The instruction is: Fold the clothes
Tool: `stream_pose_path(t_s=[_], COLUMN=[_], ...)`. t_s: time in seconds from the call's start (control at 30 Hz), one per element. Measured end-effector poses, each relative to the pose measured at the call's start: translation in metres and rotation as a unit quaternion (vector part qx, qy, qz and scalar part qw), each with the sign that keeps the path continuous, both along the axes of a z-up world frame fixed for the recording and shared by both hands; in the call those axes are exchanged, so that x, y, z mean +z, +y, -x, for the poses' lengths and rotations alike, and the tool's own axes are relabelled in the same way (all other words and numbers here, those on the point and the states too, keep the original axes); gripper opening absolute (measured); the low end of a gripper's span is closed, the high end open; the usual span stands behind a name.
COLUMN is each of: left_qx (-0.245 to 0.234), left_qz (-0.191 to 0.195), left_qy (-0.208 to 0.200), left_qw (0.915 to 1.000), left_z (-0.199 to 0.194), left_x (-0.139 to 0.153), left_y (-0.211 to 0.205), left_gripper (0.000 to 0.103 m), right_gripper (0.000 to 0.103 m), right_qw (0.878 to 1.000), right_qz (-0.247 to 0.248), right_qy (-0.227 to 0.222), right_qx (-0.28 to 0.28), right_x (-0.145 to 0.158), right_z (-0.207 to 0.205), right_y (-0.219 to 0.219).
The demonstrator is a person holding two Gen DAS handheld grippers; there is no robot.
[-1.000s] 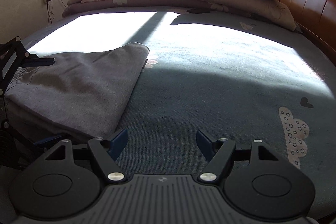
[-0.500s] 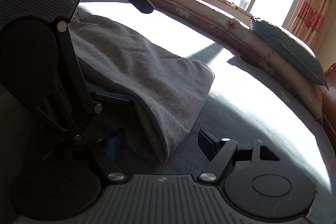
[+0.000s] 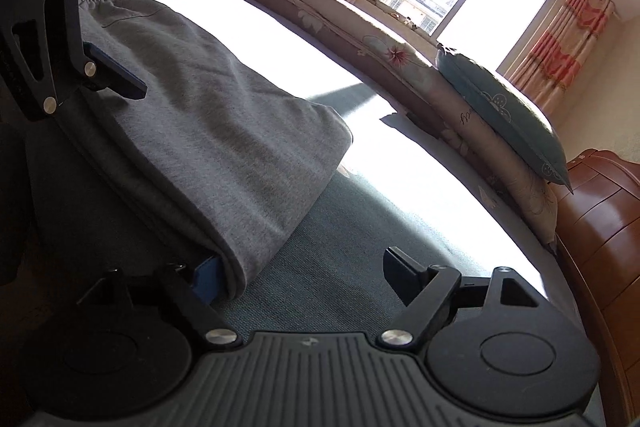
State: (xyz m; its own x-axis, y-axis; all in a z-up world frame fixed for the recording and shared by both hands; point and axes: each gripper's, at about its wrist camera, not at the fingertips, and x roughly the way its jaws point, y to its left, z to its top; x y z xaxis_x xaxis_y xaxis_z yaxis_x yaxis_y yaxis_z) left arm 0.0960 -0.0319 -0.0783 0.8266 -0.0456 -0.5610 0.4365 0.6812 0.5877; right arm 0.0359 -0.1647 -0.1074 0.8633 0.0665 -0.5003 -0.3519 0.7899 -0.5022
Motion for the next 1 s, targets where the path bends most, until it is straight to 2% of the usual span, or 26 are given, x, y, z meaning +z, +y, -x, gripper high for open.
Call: stream_pose_path(t_s=[0.1,0.17,0.23,0.3,0.33,0.37,0.4,0.47,0.57,0.67,0.7,0.77,0.8,0.9,1.0], left_qx=[0.028,0.036,0.034,0.037,0.042,0.047,0.055,0.077,0.112,0.189,0.19,0.17,0.168,0.167,0.143], left_qz=[0.051,0.074,0.103,0.148,0.171,0.193,0.213,0.25,0.301,0.3,0.308,0.329,0.327,0.313,0.333], left_qy=[0.029,0.037,0.035,0.041,0.048,0.054,0.065,0.095,0.143,0.179,0.182,0.177,0.171,0.154,0.16], left_qw=[0.9979,0.9959,0.9935,0.9874,0.9833,0.9787,0.9734,0.9604,0.9361,0.9177,0.9144,0.9118,0.9142,0.9222,0.9182], left_z=[-0.007,-0.007,-0.007,-0.016,-0.022,-0.028,-0.035,-0.046,-0.062,-0.069,-0.064,-0.049,-0.043,-0.027,-0.015], left_x=[0.003,0.017,0.033,0.046,0.05,0.054,0.055,0.048,0.034,0.009,0.004,0.005,0.009,0.024,0.033], left_y=[0.022,0.031,0.039,0.048,0.052,0.056,0.06,0.075,0.1,0.131,0.14,0.152,0.153,0.151,0.148], left_gripper=[0.102,0.102,0.102,0.102,0.102,0.102,0.102,0.102,0.102,0.102,0.102,0.102,0.102,0.102,0.102], right_gripper=[0.085,0.084,0.077,0.062,0.058,0.051,0.048,0.048,0.047,0.047,0.047,0.048,0.049,0.05,0.056], right_qw=[0.999,0.998,0.998,0.996,0.994,0.991,0.989,0.984,0.98,0.973,0.972,0.97,0.968,0.966,0.962], right_qz=[-0.029,-0.035,-0.043,-0.075,-0.098,-0.118,-0.14,-0.166,-0.185,-0.202,-0.203,-0.201,-0.207,-0.22,-0.239], right_qy=[0.029,0.044,0.05,0.056,0.055,0.054,0.052,0.051,0.063,0.104,0.119,0.137,0.14,0.137,0.126], right_qx=[-0.007,-0.006,0.0,0.006,0.009,0.012,0.019,0.031,0.042,0.031,0.023,0.006,0.0,-0.014,0.021], right_x=[0.005,0.009,0.018,0.033,0.043,0.051,0.057,0.062,0.054,0.035,0.028,0.016,0.013,0.024,0.043], right_z=[0.005,0.01,0.014,0.009,0.003,-0.002,-0.01,-0.026,-0.052,-0.07,-0.072,-0.072,-0.069,-0.063,-0.055], right_y=[-0.016,-0.025,-0.033,-0.038,-0.038,-0.037,-0.034,-0.024,-0.008,-0.003,-0.004,-0.009,-0.012,-0.016,0.0])
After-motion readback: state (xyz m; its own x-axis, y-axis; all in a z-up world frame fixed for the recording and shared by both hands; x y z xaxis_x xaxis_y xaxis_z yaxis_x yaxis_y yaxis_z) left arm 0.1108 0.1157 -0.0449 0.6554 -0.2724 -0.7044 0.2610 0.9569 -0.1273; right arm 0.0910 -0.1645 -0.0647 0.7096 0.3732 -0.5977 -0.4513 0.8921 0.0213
